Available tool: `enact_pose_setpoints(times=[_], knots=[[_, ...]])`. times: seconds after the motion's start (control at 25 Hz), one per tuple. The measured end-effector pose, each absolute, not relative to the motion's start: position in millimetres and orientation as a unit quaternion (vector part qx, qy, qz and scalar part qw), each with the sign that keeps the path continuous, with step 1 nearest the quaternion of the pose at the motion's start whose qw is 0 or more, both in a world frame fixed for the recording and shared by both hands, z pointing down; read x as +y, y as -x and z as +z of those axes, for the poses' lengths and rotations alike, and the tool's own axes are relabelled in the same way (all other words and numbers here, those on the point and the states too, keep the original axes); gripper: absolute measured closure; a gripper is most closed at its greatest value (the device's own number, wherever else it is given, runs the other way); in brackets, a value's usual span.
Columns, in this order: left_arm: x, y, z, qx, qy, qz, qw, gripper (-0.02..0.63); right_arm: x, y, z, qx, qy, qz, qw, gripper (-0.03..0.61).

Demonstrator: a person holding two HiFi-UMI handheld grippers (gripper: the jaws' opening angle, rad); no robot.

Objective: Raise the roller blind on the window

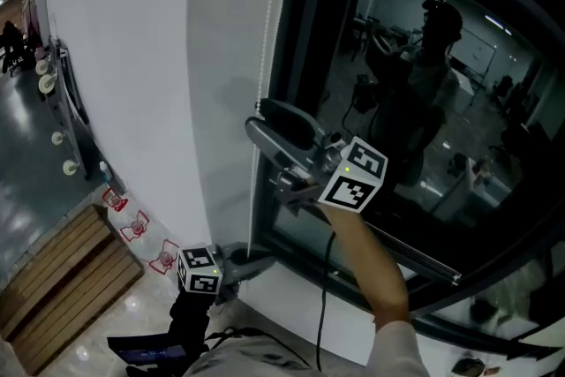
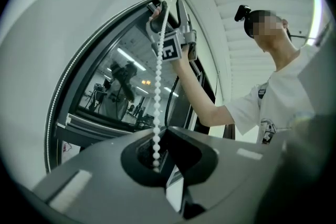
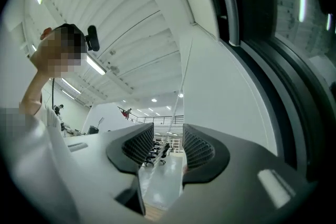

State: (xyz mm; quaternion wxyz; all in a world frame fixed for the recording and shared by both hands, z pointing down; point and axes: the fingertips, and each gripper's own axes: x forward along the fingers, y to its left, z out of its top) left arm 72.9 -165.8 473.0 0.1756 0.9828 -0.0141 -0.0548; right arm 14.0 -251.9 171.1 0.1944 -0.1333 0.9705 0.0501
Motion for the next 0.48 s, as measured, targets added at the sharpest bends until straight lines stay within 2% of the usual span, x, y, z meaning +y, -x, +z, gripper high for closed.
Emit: enact_pose_setpoints(times=[0.32,0.48], knots=[[-174,-71,468,-0.021,-0.984,-0.060,0.165,0.615,-269,-21,68,0.961,0.140,0.108,0.215,0.420],[-177,-72,468,-0.020,-0.984,-0.063,0.165,0.615,-278,-18,48,0.960,0.139,0.116,0.211,0.446]])
